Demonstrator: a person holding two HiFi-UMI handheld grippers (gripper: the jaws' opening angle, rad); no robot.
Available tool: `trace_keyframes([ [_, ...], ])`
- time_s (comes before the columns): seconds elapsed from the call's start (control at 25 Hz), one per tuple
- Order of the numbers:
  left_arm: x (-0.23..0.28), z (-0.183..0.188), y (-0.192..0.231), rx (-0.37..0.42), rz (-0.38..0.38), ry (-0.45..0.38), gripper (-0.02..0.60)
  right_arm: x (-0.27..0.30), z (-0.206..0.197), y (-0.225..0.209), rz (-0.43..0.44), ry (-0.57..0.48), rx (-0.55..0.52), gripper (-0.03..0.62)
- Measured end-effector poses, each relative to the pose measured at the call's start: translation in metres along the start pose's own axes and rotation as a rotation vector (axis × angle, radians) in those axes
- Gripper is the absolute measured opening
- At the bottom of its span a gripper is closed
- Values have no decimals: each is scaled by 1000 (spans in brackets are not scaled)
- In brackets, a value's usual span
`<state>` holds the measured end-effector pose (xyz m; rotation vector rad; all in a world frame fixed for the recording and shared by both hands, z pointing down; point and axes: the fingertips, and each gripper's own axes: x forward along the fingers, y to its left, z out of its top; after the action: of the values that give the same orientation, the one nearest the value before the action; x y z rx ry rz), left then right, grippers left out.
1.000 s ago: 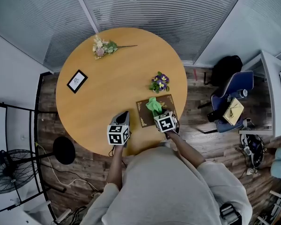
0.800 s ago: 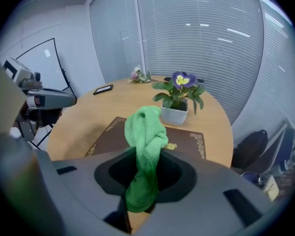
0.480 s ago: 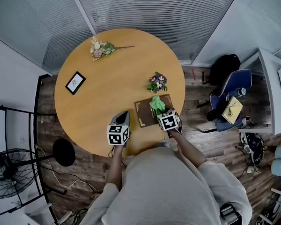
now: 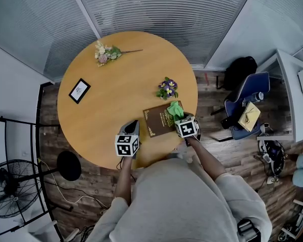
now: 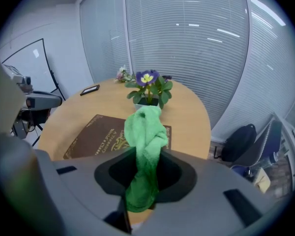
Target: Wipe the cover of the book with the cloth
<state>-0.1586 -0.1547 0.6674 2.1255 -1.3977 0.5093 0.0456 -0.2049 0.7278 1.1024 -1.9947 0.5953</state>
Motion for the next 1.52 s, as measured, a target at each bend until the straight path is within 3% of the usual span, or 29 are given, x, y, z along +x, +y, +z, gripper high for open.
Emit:
trace_keyframes([
  [1.0, 8, 3, -5, 12, -20, 0, 9, -17, -24, -69, -125, 21, 71, 98],
  [1.24, 7, 4, -3, 12, -19, -1, 9, -39, -8, -54, -110, -49, 41, 98],
  [1.52, 8, 4, -2, 8, -16, -1, 9, -53, 17, -2, -26, -128, -2, 98],
])
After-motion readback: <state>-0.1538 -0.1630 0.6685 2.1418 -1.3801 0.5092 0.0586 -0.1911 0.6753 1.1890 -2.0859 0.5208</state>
